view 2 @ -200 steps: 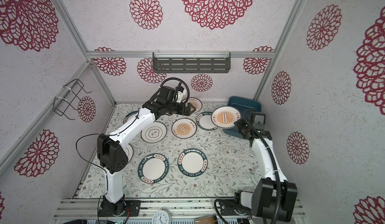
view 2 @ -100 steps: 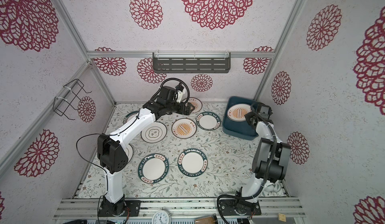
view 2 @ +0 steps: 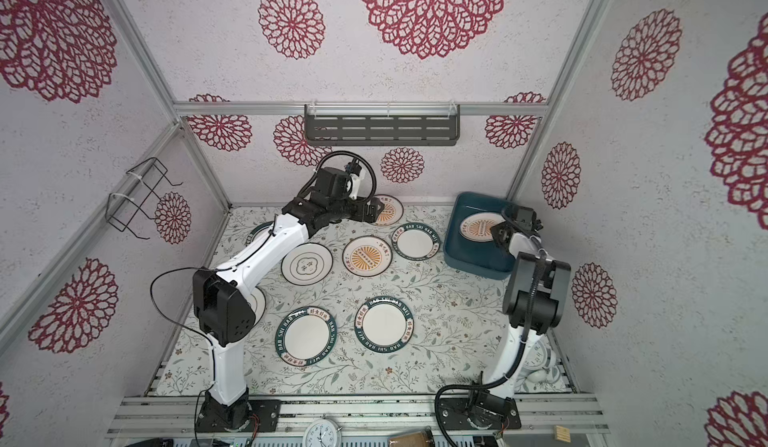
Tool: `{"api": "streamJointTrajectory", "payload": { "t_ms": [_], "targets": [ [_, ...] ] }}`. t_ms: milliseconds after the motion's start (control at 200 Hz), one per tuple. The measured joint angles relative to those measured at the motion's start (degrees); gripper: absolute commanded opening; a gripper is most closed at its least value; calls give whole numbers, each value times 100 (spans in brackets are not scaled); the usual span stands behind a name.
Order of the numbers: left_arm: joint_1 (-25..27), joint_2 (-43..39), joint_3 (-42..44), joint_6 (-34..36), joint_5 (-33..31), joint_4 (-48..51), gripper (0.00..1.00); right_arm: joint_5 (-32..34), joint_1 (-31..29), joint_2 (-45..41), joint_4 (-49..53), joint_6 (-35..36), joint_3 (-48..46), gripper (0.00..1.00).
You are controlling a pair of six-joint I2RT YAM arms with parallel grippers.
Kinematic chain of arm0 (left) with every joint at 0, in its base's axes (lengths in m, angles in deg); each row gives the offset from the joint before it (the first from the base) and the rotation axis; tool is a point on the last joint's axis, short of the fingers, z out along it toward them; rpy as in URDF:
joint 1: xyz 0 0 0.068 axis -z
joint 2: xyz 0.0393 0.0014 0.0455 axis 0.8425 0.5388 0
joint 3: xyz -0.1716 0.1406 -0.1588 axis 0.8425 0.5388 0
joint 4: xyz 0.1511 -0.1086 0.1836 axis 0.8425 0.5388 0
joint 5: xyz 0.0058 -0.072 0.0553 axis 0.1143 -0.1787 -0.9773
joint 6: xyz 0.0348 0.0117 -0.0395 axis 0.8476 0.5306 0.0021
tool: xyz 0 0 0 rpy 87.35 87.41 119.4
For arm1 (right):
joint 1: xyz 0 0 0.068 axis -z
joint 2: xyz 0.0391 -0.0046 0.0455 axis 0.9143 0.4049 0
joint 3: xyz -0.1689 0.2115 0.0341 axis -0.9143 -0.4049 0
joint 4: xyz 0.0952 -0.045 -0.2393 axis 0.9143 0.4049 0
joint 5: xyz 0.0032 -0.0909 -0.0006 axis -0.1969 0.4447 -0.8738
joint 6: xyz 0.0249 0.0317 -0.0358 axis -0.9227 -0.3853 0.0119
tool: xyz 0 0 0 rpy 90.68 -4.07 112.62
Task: Place the plates into the plastic bin on the countertop
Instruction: 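Carry the sunburst plate into the teal bin and release it upright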
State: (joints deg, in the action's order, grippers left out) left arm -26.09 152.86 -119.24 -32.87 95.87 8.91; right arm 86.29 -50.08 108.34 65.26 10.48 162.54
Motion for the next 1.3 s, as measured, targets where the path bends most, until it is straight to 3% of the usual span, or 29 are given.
{"api": "streamJointTrajectory", "payload": {
  "t_ms": [220,610,751,841,991,1091,1161,1301],
  "targets": [
    [-157,116,-284,-13,-59,-17,97,363,-52,96,-57,-586,0,0],
    [-306,245,-302,-31,-83,35,97,256,-249,509,-492,-1517,2,0],
    [-315,243,-291,15,-127,103,97,256,-313,516,-496,-1637,2,10],
    [-315,243,-271,50,-170,125,97,260,-332,527,-487,-1711,0,26],
    [-323,243,-229,59,-199,136,97,254,-334,533,-492,-1773,-111,29],
    [-323,243,-201,70,-195,138,97,260,-334,533,-527,-1851,-197,48],
    [-323,238,-173,68,-192,129,97,262,-334,531,-595,-1867,-229,66],
    [-326,164,57,42,-188,103,97,210,-332,503,-651,-1740,-219,79]
  ]
}}
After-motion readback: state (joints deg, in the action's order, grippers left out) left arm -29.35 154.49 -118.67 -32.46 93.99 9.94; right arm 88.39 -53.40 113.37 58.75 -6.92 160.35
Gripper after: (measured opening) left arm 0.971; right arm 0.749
